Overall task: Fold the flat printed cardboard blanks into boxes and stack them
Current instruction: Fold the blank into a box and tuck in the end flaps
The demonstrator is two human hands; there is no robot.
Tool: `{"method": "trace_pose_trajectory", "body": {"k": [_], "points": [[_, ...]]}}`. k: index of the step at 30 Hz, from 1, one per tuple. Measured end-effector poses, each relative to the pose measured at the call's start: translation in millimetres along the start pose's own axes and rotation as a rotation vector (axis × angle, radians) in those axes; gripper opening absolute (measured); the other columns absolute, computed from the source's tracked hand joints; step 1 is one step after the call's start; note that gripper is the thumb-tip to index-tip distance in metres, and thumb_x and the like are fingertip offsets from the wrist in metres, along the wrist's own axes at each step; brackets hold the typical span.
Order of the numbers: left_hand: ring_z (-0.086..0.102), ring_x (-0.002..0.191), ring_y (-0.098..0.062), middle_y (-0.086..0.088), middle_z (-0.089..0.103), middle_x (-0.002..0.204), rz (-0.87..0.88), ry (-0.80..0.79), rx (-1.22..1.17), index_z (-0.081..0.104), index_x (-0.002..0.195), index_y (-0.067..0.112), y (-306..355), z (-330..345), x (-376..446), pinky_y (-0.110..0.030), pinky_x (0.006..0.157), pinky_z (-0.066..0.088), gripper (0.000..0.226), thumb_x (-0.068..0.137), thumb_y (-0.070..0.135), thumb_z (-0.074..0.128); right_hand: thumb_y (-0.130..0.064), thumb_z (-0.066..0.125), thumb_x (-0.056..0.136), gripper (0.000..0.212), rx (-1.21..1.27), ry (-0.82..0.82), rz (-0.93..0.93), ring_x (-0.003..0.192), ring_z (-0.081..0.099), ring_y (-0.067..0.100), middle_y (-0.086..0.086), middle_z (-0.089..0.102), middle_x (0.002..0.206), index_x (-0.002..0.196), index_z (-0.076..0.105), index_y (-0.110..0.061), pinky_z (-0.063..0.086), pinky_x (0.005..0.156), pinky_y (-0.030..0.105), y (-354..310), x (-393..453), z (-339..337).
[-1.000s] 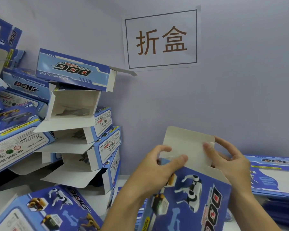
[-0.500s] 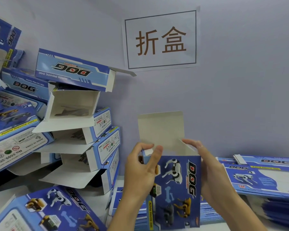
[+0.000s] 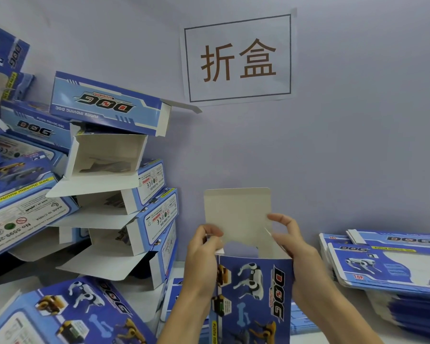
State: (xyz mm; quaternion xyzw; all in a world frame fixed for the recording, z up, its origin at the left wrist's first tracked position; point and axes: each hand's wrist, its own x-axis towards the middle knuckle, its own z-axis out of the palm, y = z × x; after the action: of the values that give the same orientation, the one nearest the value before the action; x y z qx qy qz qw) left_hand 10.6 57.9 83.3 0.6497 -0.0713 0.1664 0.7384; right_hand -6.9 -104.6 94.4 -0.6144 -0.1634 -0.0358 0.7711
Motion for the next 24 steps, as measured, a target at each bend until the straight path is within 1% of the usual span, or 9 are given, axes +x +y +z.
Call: {"method": "trace_pose_trajectory", "body": {"k": [3, 5, 6, 8, 10, 14, 18, 20, 24], "points": [[0.064, 0.061, -0.009, -0.007, 0.060, 0.087, -0.026, -0.007, -0.067, 0.056, 0.100, 0.017, 3, 2, -3, -0.022, 0.049, 0.049, 0.022, 0.092, 0.000, 0.046, 0.007, 0.049, 0.091, 0.046, 0.117, 0.077, 0.085, 0.054, 0.061, 0.027, 0.020, 0.068, 0.104, 0.117, 0.052, -0.029, 0.050, 0.045, 0.030, -5, -7, -2], [0.069, 0.086, -0.018, -0.007, 0.064, 0.104, -0.008, -0.005, -0.098, 0.049, 0.110, 0.032, 1, 2, -3, -0.034, 0.068, 0.055, 0.035, 0.092, 0.001, 0.048, 0.013, 0.049, 0.088, 0.056, 0.138, 0.076, 0.099, 0.056, 0.060, 0.029, 0.021, 0.068, 0.108, 0.119, 0.054, -0.034, 0.049, 0.042, 0.030, -6, -5, -6], [0.068, 0.096, -0.020, -0.003, 0.065, 0.110, 0.004, -0.001, -0.109, 0.045, 0.115, 0.040, 1, 3, -3, -0.036, 0.076, 0.055, 0.044, 0.093, 0.002, 0.050, 0.014, 0.048, 0.087, 0.061, 0.145, 0.066, 0.101, 0.060, 0.061, 0.032, 0.019, 0.070, 0.108, 0.119, 0.057, -0.038, 0.050, 0.043, 0.030, -5, -4, -8], [0.068, 0.097, -0.013, 0.010, 0.069, 0.103, 0.026, -0.020, -0.124, 0.041, 0.125, 0.049, 1, 3, -3, -0.029, 0.075, 0.054, 0.054, 0.095, 0.005, 0.051, 0.015, 0.047, 0.086, 0.067, 0.135, 0.061, 0.102, 0.071, 0.063, 0.038, 0.013, 0.074, 0.104, 0.114, 0.063, -0.044, 0.053, 0.049, 0.034, -5, -2, -10], [0.068, 0.091, -0.005, 0.019, 0.072, 0.089, 0.064, -0.048, -0.082, 0.053, 0.120, 0.046, 1, 3, -2, -0.020, 0.070, 0.052, 0.049, 0.095, 0.005, 0.050, 0.016, 0.047, 0.085, 0.064, 0.126, 0.073, 0.084, 0.072, 0.065, 0.037, 0.008, 0.076, 0.100, 0.110, 0.066, -0.040, 0.052, 0.052, 0.036, -3, -3, -10], [0.066, 0.088, -0.006, 0.013, 0.072, 0.084, 0.154, 0.051, -0.063, 0.070, 0.076, 0.030, 1, 4, -3, -0.012, 0.068, 0.047, 0.039, 0.093, 0.000, 0.051, 0.012, 0.051, 0.088, 0.038, 0.117, 0.125, 0.007, 0.059, 0.066, 0.024, 0.009, 0.075, 0.092, 0.084, 0.070, -0.021, 0.051, 0.044, 0.028, 0, -4, -5], [0.064, 0.110, -0.022, -0.001, 0.072, 0.110, 0.220, 0.080, -0.176, 0.070, 0.088, 0.012, -7, 4, -9, -0.037, 0.088, 0.053, 0.037, 0.085, 0.037, 0.043, -0.012, 0.045, 0.098, 0.024, 0.133, 0.183, -0.033, 0.075, 0.073, 0.030, 0.009, 0.076, 0.098, 0.086, 0.065, -0.006, 0.056, 0.057, 0.033, 7, -6, -7], [0.066, 0.105, -0.013, 0.003, 0.072, 0.109, 0.240, 0.025, -0.200, 0.065, 0.097, 0.005, -9, 3, -11, -0.026, 0.077, 0.056, 0.048, 0.083, 0.044, 0.040, -0.026, 0.046, 0.095, 0.029, 0.202, 0.130, -0.068, 0.085, 0.072, 0.036, 0.013, 0.074, 0.104, 0.092, 0.065, -0.003, 0.057, 0.064, 0.037, 9, -10, -8], [0.062, 0.083, 0.002, 0.009, 0.063, 0.087, 0.372, -0.055, -0.025, 0.058, 0.100, 0.006, -5, 7, -13, -0.008, 0.066, 0.047, 0.039, 0.087, 0.041, 0.046, -0.043, 0.055, 0.080, 0.030, 0.083, 0.026, -0.140, 0.076, 0.068, 0.037, 0.022, 0.068, 0.099, 0.097, 0.065, -0.020, 0.057, 0.058, 0.035, 8, -14, -6]]}}
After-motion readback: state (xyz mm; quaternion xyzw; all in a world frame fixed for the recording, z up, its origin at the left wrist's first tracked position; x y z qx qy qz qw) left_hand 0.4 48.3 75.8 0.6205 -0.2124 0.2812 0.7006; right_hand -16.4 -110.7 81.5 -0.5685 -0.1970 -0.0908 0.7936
